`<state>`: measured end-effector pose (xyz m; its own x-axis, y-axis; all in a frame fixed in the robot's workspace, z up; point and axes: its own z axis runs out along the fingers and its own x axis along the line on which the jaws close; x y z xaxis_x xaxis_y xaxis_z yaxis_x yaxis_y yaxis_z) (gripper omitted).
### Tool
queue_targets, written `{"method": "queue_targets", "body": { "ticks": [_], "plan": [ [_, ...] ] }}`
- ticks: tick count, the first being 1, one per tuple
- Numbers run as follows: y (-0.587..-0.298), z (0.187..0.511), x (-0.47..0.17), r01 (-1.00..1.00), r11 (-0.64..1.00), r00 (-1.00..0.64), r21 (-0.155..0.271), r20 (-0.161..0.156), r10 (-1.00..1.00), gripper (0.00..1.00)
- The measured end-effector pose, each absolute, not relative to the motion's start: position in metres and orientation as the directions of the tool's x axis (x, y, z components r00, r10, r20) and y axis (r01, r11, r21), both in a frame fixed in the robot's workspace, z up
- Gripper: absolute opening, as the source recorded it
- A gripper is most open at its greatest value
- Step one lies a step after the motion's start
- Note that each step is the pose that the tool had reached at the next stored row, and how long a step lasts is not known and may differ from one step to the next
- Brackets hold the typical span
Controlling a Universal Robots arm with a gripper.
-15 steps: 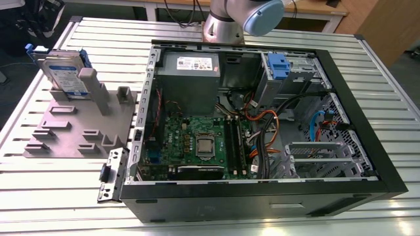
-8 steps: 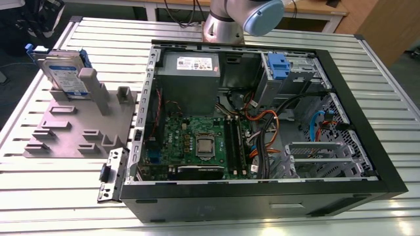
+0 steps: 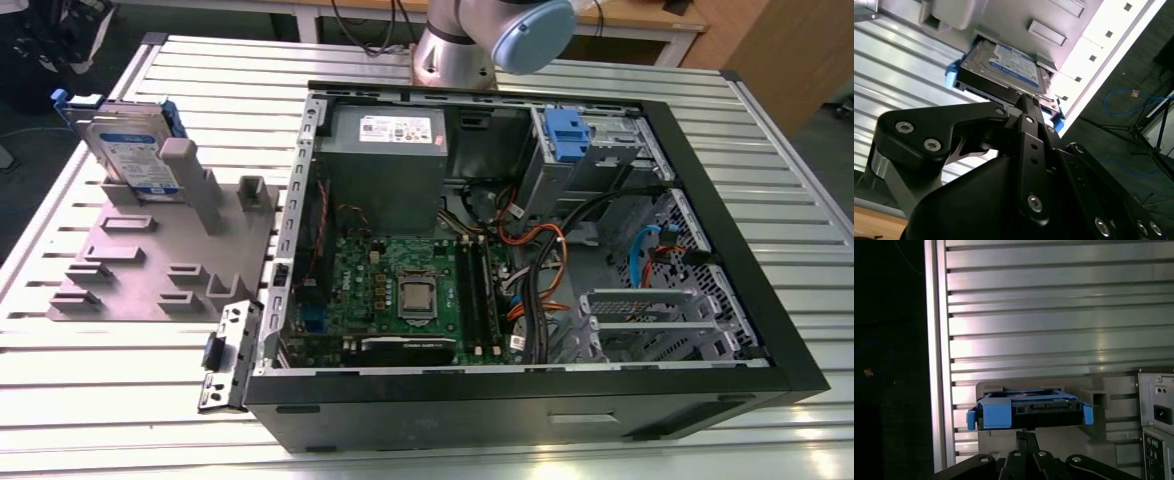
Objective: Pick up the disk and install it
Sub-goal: 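Reach for the disk, then pick up the disk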
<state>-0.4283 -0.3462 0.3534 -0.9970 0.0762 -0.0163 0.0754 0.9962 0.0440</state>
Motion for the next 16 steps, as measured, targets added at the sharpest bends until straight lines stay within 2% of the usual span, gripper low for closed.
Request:
{"method": "queue_targets", "body": {
  "ticks": [16],
  "plan": [
    [-0.342, 0.348, -0.442, 0.076, 0.996, -0.997, 0.043, -0.009, 0.076, 0.11]
  ]
}}
